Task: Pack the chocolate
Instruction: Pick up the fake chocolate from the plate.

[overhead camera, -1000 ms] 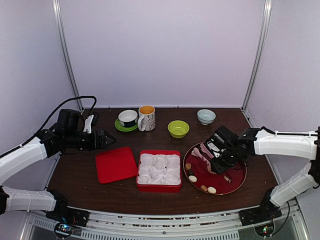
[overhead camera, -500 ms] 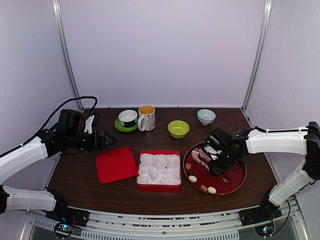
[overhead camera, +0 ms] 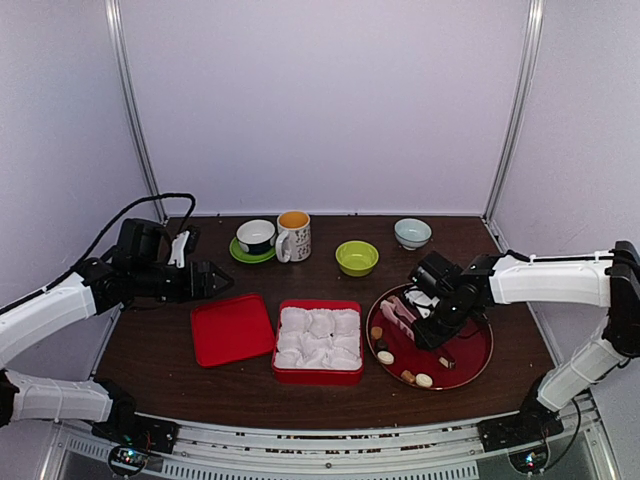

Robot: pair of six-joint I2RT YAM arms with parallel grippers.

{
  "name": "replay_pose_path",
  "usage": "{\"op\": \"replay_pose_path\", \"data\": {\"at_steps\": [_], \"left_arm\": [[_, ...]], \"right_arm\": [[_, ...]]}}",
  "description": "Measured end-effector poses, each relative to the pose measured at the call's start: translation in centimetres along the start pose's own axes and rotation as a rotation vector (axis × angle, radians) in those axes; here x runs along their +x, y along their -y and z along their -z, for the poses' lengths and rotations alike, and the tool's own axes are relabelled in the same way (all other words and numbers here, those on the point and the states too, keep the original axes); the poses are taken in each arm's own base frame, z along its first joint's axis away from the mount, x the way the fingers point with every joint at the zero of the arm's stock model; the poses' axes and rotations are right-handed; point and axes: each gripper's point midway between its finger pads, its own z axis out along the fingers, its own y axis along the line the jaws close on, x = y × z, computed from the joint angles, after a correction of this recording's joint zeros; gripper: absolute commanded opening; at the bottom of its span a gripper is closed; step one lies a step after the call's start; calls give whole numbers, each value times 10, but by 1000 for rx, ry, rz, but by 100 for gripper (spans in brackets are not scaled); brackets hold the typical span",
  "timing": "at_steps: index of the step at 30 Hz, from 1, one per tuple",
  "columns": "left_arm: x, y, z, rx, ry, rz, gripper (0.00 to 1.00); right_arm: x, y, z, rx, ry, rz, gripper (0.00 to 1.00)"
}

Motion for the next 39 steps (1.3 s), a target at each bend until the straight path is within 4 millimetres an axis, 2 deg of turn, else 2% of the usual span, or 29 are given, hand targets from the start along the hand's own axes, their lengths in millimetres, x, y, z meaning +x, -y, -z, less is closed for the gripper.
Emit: {"op": "replay_pose_path", "data": {"at_steps": [8,15,30,35,39], "left_arm": [[1,-1,-1,-4,-6,2,83],[1,-1,-2,-3,-6,2,83],[2,-3,-4,-9,-16,6,83],[3,-4,-5,-10,-20,7,83],[3,-4,-5,-11,-19,7,83]], "right_arm": [[1,3,-6,23,-31,-1,35],[-8,6,-2,44,-8,-8,36],[-13,-1,-2,11,-10,39,23],[-13,-1,3,9,0,38,22],[-20,-1,19,-2,57,35,21]]}}
